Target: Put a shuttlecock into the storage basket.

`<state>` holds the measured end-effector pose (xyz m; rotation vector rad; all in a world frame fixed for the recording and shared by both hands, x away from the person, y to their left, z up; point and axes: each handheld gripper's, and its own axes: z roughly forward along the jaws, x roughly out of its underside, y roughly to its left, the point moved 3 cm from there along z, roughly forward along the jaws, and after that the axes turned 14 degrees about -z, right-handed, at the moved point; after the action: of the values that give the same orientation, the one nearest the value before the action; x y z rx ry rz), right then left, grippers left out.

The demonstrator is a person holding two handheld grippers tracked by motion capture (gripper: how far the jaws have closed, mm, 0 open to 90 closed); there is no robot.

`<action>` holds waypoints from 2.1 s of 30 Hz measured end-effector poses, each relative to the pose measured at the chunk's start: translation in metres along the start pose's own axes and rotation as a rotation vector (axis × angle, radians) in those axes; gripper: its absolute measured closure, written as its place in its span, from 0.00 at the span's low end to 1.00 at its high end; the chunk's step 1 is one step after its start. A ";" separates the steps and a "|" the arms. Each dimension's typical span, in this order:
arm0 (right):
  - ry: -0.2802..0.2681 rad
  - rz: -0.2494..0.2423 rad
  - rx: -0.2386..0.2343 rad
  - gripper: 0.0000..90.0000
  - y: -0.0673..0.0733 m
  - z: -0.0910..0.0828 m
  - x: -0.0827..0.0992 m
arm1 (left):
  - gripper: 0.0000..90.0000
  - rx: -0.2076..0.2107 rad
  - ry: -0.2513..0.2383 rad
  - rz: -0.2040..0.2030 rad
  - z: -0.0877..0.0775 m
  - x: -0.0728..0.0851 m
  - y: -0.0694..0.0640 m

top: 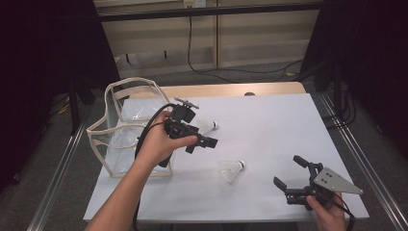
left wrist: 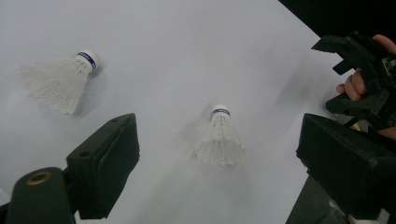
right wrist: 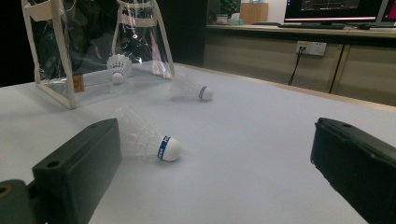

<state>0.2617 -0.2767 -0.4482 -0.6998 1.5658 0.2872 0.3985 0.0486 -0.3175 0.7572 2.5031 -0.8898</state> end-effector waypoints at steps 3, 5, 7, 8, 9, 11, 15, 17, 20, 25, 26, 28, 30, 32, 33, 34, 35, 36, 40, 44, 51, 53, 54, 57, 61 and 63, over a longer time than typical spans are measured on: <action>0.000 0.001 -0.001 0.02 0.000 0.000 0.000 | 0.14 0.000 0.002 0.002 0.003 0.001 -0.001; 0.000 0.002 0.001 0.02 0.000 0.000 0.000 | 0.14 -0.001 0.002 0.001 0.005 0.002 -0.001; -0.004 0.000 0.000 0.02 0.000 0.000 0.000 | 0.13 0.004 -0.006 -0.008 0.008 0.002 -0.002; -0.003 0.002 0.000 0.02 0.000 0.000 0.000 | 0.13 0.006 0.001 -0.001 0.008 0.002 -0.001; -0.002 0.002 0.000 0.02 0.000 0.000 0.000 | 0.13 0.005 0.003 0.002 0.009 0.003 -0.001; -0.002 0.002 0.000 0.02 0.000 0.000 0.000 | 0.12 -0.002 0.000 -0.001 0.012 0.004 -0.001; -0.004 0.001 0.000 0.02 0.000 0.000 0.000 | 0.11 0.004 0.002 -0.005 0.017 0.005 -0.001; -0.004 0.001 0.000 0.02 0.000 0.000 0.000 | 0.10 0.001 0.011 0.001 0.020 0.006 0.000; -0.003 0.002 0.000 0.02 0.000 0.000 0.000 | 0.10 0.006 0.012 -0.001 0.023 0.007 0.000; -0.003 0.000 0.001 0.02 0.000 -0.001 0.000 | 0.10 0.006 0.013 0.002 0.028 0.007 -0.001; -0.004 0.001 0.000 0.02 0.000 0.000 0.000 | 0.10 0.007 0.020 0.014 0.028 0.007 -0.001; -0.004 0.001 0.000 0.02 0.000 0.000 0.000 | 0.09 0.009 0.018 0.012 0.030 0.008 -0.001; -0.003 0.000 0.000 0.02 0.000 -0.001 0.000 | 0.08 0.013 0.019 0.008 0.031 0.008 -0.001; -0.002 0.000 -0.001 0.02 0.000 -0.001 0.000 | 0.08 0.016 0.011 0.002 0.034 0.008 -0.002; -0.003 -0.001 -0.002 0.02 -0.001 -0.001 0.000 | 0.08 0.015 0.016 0.008 0.035 0.008 -0.002; -0.003 0.001 -0.002 0.02 -0.001 -0.001 0.000 | 0.07 0.013 0.019 0.014 0.035 0.009 -0.002; -0.003 0.001 -0.001 0.02 -0.001 -0.001 0.000 | 0.07 0.015 0.025 0.019 0.036 0.009 -0.002; -0.004 0.001 0.000 0.02 -0.001 -0.001 0.000 | 0.07 0.017 0.023 0.015 0.037 0.009 -0.002; -0.001 -0.001 0.000 0.02 -0.001 -0.001 0.000 | 0.06 0.024 0.031 0.020 0.041 0.009 -0.004; -0.004 0.000 0.000 0.02 -0.001 -0.001 0.000 | 0.05 0.026 0.032 0.023 0.045 0.010 -0.005; -0.003 -0.001 0.001 0.02 0.000 -0.001 0.000 | 0.05 0.014 0.037 0.028 0.049 0.010 -0.005; -0.002 -0.002 0.000 0.02 -0.001 -0.001 0.000 | 0.05 0.017 0.035 0.028 0.050 0.010 -0.006; -0.002 -0.002 0.000 0.02 -0.001 -0.001 0.000 | 0.06 0.016 0.038 0.032 0.051 0.010 -0.006; -0.004 -0.001 -0.001 0.02 -0.001 -0.001 -0.001 | 0.06 0.012 0.039 0.034 0.053 0.011 -0.007; -0.003 -0.001 0.000 0.02 -0.001 -0.001 -0.001 | 0.07 0.013 0.046 0.035 0.057 0.011 -0.008; -0.004 -0.001 0.001 0.02 -0.001 -0.001 -0.001 | 0.07 0.012 0.044 0.038 0.059 0.012 -0.009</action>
<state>0.2612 -0.2775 -0.4474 -0.6991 1.5613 0.2869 0.3939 0.0081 -0.3621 0.8338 2.5150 -0.8847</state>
